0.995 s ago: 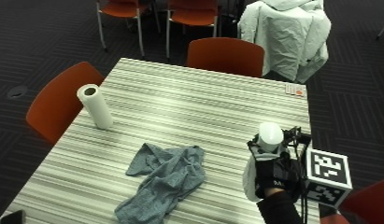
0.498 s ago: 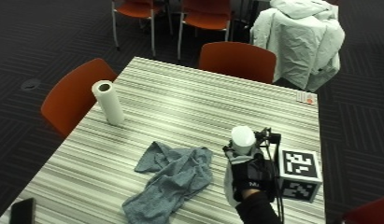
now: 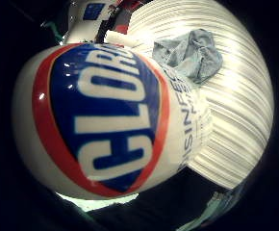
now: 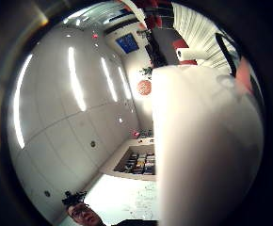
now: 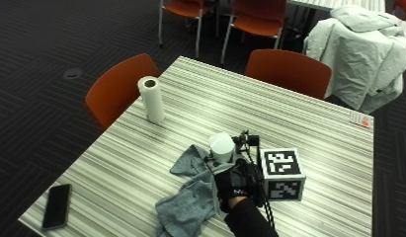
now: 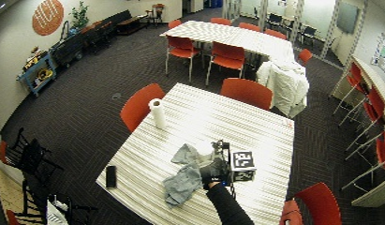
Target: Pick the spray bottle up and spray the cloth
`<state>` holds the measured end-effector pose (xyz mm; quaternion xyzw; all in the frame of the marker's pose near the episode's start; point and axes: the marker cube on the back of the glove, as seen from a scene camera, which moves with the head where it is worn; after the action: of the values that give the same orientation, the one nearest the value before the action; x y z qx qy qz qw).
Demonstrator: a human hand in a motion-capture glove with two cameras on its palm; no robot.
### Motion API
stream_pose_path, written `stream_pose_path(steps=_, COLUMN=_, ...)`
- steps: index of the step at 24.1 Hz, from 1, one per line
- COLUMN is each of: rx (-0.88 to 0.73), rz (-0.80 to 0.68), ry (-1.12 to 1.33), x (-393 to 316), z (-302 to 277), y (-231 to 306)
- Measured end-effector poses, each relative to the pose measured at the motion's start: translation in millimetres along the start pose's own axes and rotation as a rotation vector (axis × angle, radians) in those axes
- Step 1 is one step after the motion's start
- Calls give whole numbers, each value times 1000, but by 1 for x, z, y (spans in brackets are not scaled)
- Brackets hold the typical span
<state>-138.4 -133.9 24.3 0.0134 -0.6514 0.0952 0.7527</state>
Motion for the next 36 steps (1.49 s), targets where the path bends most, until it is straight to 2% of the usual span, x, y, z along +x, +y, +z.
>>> stream_pose_path(steps=5, rx=-43, rz=141, ry=115, x=22, z=2, y=-20)
stream_pose_path(steps=11, rx=-155, rz=506, ry=353, x=77, z=5, y=-37)
stream_pose_path(steps=15, rx=-248, rz=770, ry=550, x=115, z=-1, y=-26)
stream_pose_path(steps=17, rx=-284, rz=855, ry=635, x=128, z=-5, y=-18)
stream_pose_path(steps=25, rx=-290, rz=924, ry=655, x=149, z=-7, y=-11)
stream_pose_path(steps=29, rx=-186, rz=864, ry=694, x=155, z=-9, y=-20)
stream_pose_path(steps=34, rx=-157, rz=813, ry=592, x=143, z=-11, y=-22)
stream_pose_path(steps=36, rx=-105, rz=728, ry=532, x=129, z=-13, y=-27)
